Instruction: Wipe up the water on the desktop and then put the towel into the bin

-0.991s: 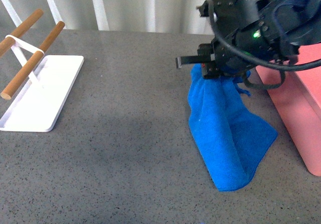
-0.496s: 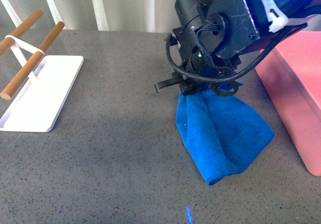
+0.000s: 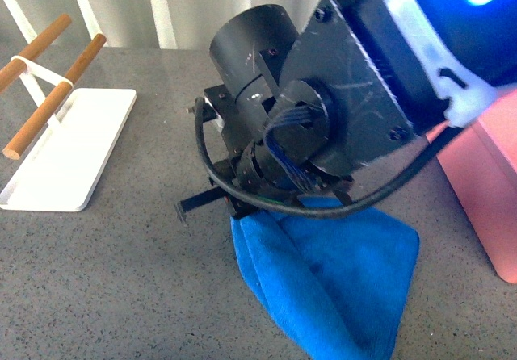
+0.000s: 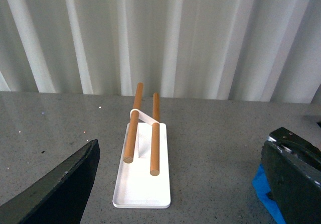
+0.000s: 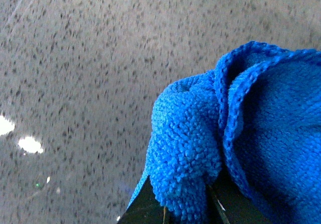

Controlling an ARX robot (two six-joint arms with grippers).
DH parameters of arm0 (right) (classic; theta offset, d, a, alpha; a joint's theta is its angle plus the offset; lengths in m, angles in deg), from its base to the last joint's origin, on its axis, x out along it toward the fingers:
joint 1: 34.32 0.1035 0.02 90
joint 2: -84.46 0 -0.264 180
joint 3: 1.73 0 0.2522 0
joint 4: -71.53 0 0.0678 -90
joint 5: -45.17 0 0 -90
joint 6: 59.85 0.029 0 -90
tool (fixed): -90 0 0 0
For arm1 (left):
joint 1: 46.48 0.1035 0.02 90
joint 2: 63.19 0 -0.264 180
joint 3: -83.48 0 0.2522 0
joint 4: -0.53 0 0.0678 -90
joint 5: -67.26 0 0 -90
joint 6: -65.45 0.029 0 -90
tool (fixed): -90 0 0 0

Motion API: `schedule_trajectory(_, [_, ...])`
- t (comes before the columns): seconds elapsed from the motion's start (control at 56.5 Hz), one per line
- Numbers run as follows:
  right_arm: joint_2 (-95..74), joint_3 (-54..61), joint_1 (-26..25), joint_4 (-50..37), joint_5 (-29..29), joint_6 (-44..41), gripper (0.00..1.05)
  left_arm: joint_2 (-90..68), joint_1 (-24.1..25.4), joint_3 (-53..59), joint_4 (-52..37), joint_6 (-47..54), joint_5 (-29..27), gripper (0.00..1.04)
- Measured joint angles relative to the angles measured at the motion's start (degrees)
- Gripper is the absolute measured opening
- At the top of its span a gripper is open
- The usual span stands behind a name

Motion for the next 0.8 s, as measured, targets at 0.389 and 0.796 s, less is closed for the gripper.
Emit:
schedule_trajectory(0.389, [-0.9,-2.2,-11.1,3.1,2.2,-3.5,0.07,0.0,0.0,0.0,0.0,0.0,0.0,0.98])
schedule_trajectory(0.796, [-13.3,-26.4,-9.5,11.3,12.0,-2.3,0.07,0.0,0.0,0.0,0.0,0.0,0.0,0.98])
